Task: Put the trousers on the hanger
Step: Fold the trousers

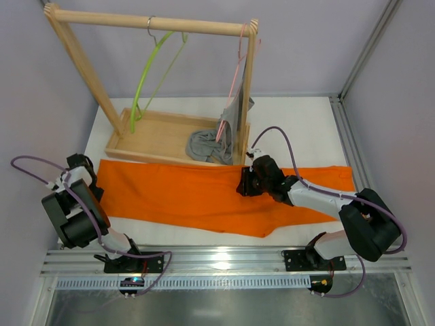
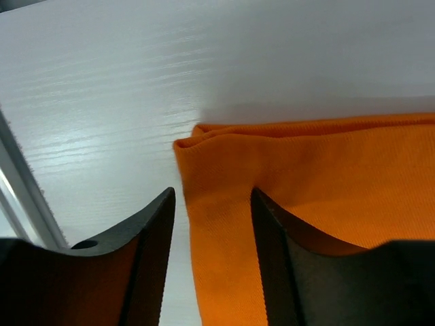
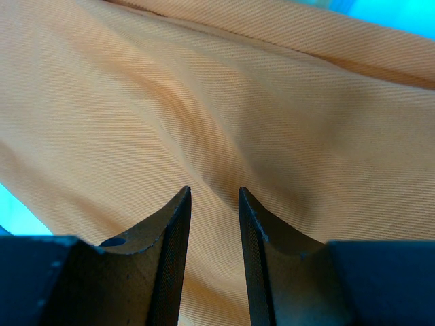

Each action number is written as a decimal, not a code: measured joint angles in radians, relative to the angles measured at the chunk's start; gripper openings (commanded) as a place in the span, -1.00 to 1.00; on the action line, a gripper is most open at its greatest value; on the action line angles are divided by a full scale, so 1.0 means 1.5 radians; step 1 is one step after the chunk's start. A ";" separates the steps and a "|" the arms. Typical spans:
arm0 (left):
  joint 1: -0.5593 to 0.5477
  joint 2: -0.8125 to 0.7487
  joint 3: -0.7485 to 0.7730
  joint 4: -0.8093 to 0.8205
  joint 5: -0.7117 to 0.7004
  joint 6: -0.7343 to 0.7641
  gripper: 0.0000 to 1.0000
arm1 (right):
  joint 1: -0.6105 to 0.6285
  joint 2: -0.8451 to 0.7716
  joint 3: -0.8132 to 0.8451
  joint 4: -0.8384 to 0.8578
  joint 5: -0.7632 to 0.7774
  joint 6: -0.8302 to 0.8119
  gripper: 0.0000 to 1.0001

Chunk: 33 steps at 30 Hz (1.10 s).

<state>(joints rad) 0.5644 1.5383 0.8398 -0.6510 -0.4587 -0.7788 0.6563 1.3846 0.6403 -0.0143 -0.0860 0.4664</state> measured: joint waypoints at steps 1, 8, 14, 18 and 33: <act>0.000 0.001 -0.001 0.006 0.004 0.000 -0.19 | 0.000 0.000 0.000 0.000 0.000 0.000 -0.25; -0.002 0.017 0.009 0.019 0.016 0.000 -0.99 | 0.000 -0.015 -0.004 -0.001 0.005 0.001 -0.25; -0.002 0.005 0.030 -0.016 0.008 0.006 -0.99 | -0.003 -0.053 0.020 -0.113 0.108 0.082 -0.13; -0.002 -0.051 0.036 -0.029 0.005 0.017 -0.99 | -0.012 -0.095 0.064 -0.250 0.208 0.190 -0.09; -0.001 -0.240 -0.014 0.012 0.152 0.036 -0.99 | -0.123 -0.209 0.050 -0.618 0.368 0.510 -0.09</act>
<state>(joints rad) 0.5636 1.1786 0.8188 -0.6334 -0.2302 -0.7246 0.4721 1.0706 0.7155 -0.9417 0.4660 1.2312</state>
